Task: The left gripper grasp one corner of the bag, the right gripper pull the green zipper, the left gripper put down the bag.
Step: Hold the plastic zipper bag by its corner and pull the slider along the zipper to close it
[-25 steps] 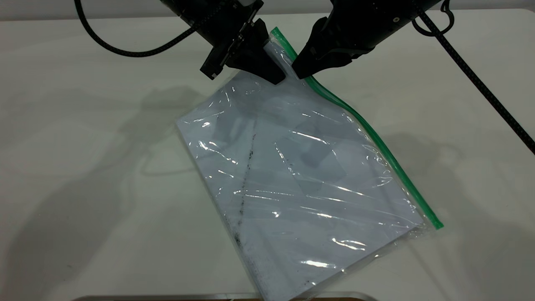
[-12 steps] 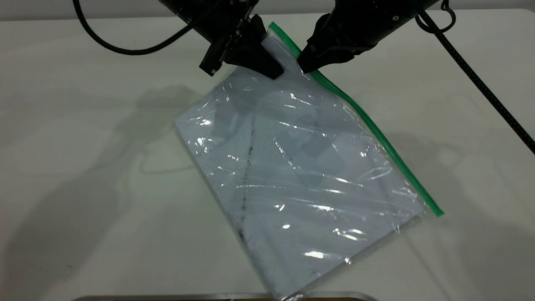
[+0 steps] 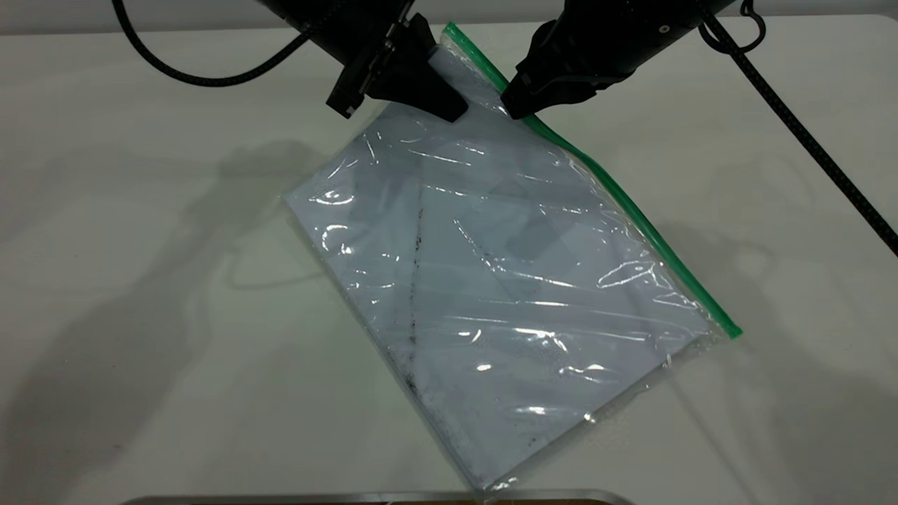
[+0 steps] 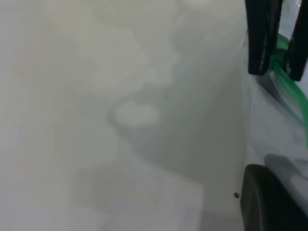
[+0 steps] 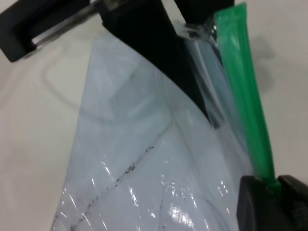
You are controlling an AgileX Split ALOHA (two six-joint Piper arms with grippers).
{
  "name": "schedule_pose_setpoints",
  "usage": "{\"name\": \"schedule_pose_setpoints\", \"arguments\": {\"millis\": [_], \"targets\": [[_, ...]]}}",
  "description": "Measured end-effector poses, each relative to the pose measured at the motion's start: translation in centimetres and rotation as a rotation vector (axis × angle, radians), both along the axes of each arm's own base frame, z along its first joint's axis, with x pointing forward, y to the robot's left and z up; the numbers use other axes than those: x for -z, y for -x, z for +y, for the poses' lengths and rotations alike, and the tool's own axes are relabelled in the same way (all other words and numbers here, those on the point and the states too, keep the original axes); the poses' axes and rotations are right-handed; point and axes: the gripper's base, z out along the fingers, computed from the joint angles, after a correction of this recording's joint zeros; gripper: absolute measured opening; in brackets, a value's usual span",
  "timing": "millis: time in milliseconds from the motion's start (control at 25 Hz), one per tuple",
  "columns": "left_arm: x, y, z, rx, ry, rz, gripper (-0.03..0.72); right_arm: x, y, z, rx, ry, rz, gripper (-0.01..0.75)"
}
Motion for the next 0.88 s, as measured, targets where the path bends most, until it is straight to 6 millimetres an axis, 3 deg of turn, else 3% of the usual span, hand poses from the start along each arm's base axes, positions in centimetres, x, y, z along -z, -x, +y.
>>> {"name": "schedule_pose_setpoints", "arguments": {"millis": [480, 760, 880], "targets": [[-0.4, -1.2, 3.2, -0.07, 0.047, 0.035, 0.052, 0.0, -0.3, -0.2, 0.018, 0.022, -0.015, 0.087], [-0.4, -1.1, 3.2, -0.066, 0.05, 0.038, 0.052, 0.3, -0.3, -0.4, 0.027, 0.051, -0.009, 0.092], [-0.4, -1.1, 3.2, -0.065, 0.049, 0.039, 0.052, 0.3, -0.5, -0.6, 0.05, 0.065, -0.023, 0.146]]}}
